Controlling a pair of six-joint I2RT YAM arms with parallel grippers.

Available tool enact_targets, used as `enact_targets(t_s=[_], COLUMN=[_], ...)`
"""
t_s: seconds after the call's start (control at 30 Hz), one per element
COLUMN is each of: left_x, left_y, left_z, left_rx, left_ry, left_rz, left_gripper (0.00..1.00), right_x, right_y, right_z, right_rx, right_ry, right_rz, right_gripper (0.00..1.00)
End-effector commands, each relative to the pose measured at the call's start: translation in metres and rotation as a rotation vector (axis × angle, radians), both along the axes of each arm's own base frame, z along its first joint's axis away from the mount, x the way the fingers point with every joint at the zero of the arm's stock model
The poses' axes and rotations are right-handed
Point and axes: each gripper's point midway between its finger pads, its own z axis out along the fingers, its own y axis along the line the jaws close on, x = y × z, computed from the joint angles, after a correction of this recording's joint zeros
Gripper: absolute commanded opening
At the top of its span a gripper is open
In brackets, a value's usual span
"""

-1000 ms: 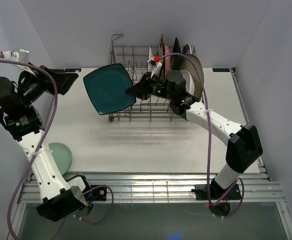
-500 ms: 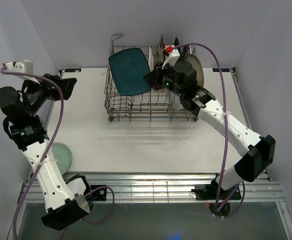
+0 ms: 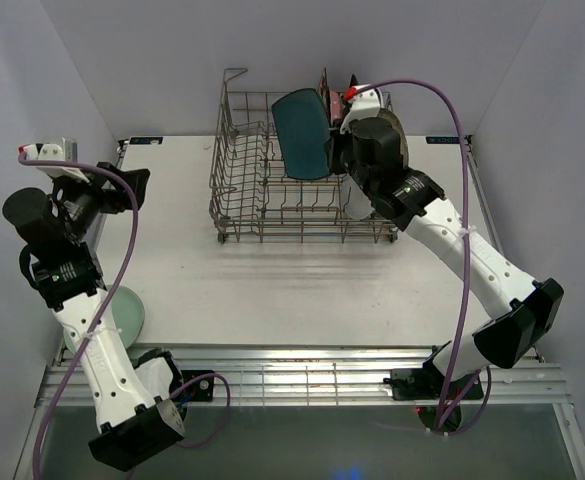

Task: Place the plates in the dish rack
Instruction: Insert the plate into the dish rack.

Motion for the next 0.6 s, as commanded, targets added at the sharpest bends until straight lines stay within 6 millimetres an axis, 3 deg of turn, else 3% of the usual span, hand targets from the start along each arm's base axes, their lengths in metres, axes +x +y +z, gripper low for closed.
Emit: enact_targets(t_s=[0.0,0.23,0.47,0.57], left_x=[0.005,0.009,0.012,0.013], left_y=[0.011,0.018,0.029,0.029], left_z=[-0.017,-0.047,-0.073,-0.084], left_rx=[0.032,0.036,0.056,0.051], left_ry=[0.022,0.074,0.106,0.126], left_rz=[0.051,0.071,0.123,0.117], left_gripper=[0.98,0.98,0.98,0.98], right_x=[-0.003,0.009,0.019,0.024], right_y=[-0.045,-0.061,-0.069,-0.069], right_z=[0.112,0.107,0.085,0.063], right_rx=[0.147,0.046,-0.058,-0.141], right_ry=[-0.253,-0.211,-0.123,-0.054], right_rz=[-0.178,-0.294,-0.372,-0.397], right_gripper=[0.08,0.08,0.08,0.08])
